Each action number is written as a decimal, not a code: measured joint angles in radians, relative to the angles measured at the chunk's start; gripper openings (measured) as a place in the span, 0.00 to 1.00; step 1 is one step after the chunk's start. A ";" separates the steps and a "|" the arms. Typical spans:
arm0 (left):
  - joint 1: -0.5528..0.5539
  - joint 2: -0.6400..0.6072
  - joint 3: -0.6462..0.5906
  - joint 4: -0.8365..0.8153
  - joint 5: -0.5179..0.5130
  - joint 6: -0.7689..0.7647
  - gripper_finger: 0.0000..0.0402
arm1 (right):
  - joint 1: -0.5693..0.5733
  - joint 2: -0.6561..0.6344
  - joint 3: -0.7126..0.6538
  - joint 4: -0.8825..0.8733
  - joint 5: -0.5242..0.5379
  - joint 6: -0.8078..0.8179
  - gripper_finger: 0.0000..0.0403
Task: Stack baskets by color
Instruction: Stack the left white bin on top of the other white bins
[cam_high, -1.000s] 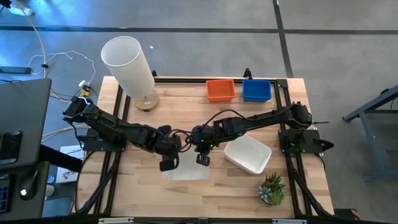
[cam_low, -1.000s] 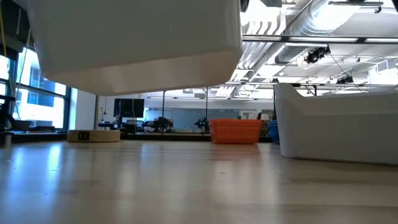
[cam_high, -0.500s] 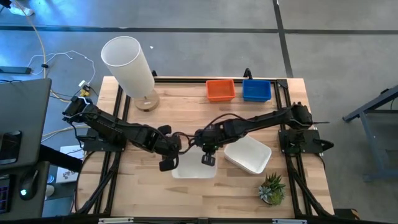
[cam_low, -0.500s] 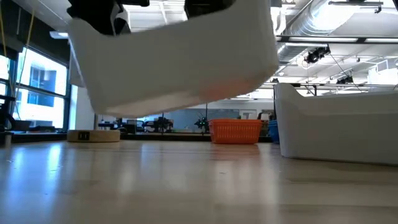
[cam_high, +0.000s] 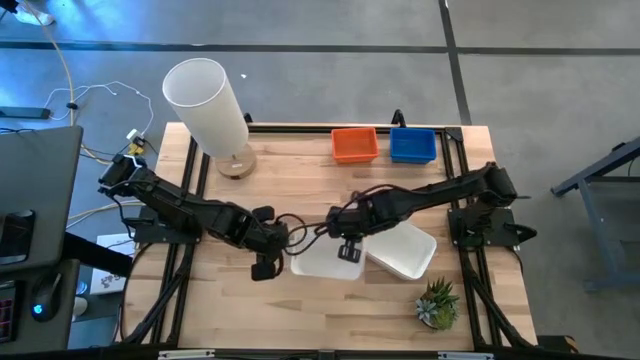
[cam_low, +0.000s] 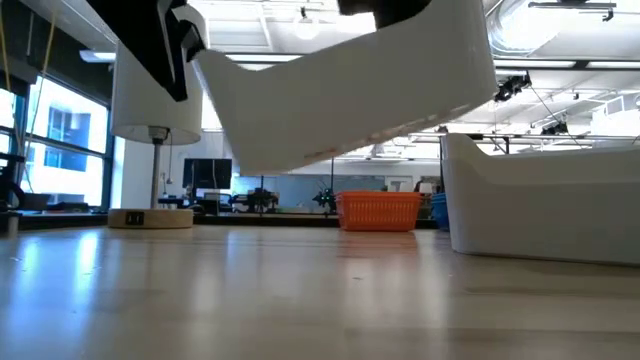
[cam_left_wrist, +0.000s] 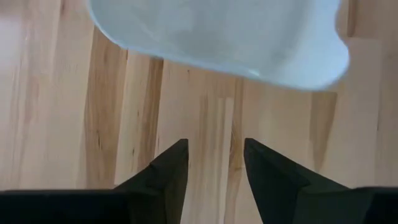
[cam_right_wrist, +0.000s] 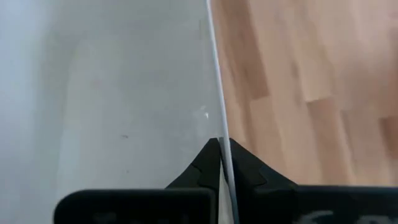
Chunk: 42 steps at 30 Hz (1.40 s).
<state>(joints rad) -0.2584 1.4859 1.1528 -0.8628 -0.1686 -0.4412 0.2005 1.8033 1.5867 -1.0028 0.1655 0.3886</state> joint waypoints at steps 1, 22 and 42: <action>0.000 -0.001 0.001 0.002 -0.001 0.000 0.35 | 0.001 -0.012 0.000 -0.011 0.013 0.006 0.00; -0.051 -0.129 -0.001 0.056 -0.108 -0.031 0.34 | 0.092 -0.297 0.001 -0.366 0.409 0.150 0.00; -0.065 -0.145 -0.001 0.075 -0.131 -0.038 0.34 | 0.318 -0.786 -0.476 -0.271 0.532 0.728 0.00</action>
<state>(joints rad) -0.3237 1.3411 1.1519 -0.7876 -0.3000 -0.4793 0.5186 1.0170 1.1107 -1.2743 0.6973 1.1169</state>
